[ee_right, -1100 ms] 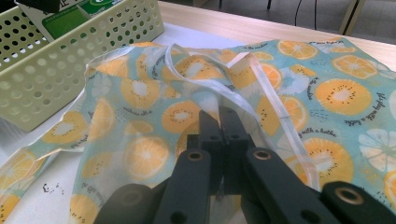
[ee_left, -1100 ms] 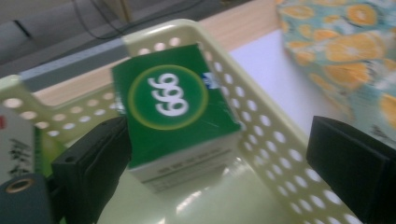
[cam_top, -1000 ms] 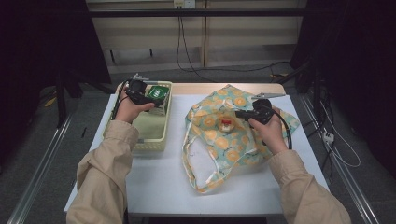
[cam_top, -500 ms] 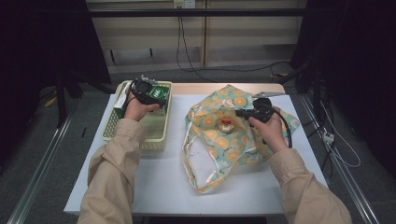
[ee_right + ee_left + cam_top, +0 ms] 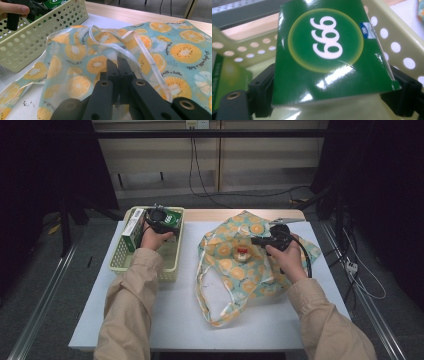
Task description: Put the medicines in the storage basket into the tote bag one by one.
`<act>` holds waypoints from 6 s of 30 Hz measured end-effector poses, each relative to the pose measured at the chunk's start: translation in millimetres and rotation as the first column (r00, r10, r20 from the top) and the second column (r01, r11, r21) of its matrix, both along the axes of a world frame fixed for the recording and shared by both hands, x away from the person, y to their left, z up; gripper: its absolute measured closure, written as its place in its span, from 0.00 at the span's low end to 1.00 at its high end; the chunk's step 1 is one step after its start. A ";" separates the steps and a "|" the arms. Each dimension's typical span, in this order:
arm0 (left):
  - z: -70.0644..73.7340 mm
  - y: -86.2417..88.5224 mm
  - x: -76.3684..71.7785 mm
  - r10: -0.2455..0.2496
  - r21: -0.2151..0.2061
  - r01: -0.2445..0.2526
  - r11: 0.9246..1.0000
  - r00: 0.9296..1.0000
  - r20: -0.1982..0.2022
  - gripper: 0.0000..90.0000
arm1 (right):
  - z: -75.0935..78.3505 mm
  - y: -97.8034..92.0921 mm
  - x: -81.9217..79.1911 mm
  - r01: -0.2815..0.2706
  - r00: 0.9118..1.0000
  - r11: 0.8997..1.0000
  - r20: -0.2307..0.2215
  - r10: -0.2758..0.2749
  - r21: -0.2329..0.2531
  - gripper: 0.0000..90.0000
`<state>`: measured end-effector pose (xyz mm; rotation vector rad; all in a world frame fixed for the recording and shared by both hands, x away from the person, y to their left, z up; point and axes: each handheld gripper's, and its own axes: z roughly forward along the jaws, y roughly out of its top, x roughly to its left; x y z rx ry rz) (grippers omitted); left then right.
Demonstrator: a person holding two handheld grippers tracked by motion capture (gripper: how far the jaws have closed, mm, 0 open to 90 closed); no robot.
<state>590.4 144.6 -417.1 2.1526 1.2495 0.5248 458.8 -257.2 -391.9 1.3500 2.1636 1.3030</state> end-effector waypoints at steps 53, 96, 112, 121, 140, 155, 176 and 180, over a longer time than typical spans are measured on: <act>93.9 -74.5 -139.6 -0.525 -0.169 0.529 0.832 0.848 0.071 0.18 | 13.4 2.0 -14.5 0.013 0.999 0.999 0.036 -0.011 -0.033 1.00; 5.1 -200.1 -147.2 -0.654 -0.166 0.648 0.744 0.756 0.017 0.17 | 45.5 -9.7 -19.3 0.032 0.996 0.999 0.078 -0.031 -0.014 1.00; -7.9 -217.4 -130.3 -0.620 -0.163 0.618 0.769 0.783 0.048 0.17 | 55.1 -17.3 -21.4 0.036 0.996 0.999 0.086 -0.034 -0.013 1.00; -11.2 -222.9 -109.4 -0.558 -0.146 0.563 0.814 0.826 0.075 0.17 | 54.2 -18.6 -22.5 0.035 0.996 0.999 0.084 -0.034 -0.013 1.00; -16.3 -225.7 -75.7 -0.428 -0.143 0.442 0.886 0.896 0.118 0.13 | 42.9 -9.1 -17.0 0.021 0.998 1.000 0.061 -0.021 -0.003 1.00; 20.3 -188.2 -119.3 -0.529 -0.238 0.532 0.813 0.845 0.081 0.09 | 54.9 -16.2 -4.8 0.068 0.996 0.998 0.059 -0.067 -0.016 1.00; 64.3 -123.1 -144.3 -0.541 -0.207 0.558 0.804 0.830 0.136 0.09 | 67.6 -31.2 -6.7 0.106 0.993 0.994 0.059 -0.105 -0.019 1.00; 65.5 -109.6 -142.2 -0.525 -0.208 0.544 0.813 0.839 0.140 0.09 | 65.1 -31.9 -7.9 0.102 0.993 0.995 0.058 -0.101 -0.022 1.00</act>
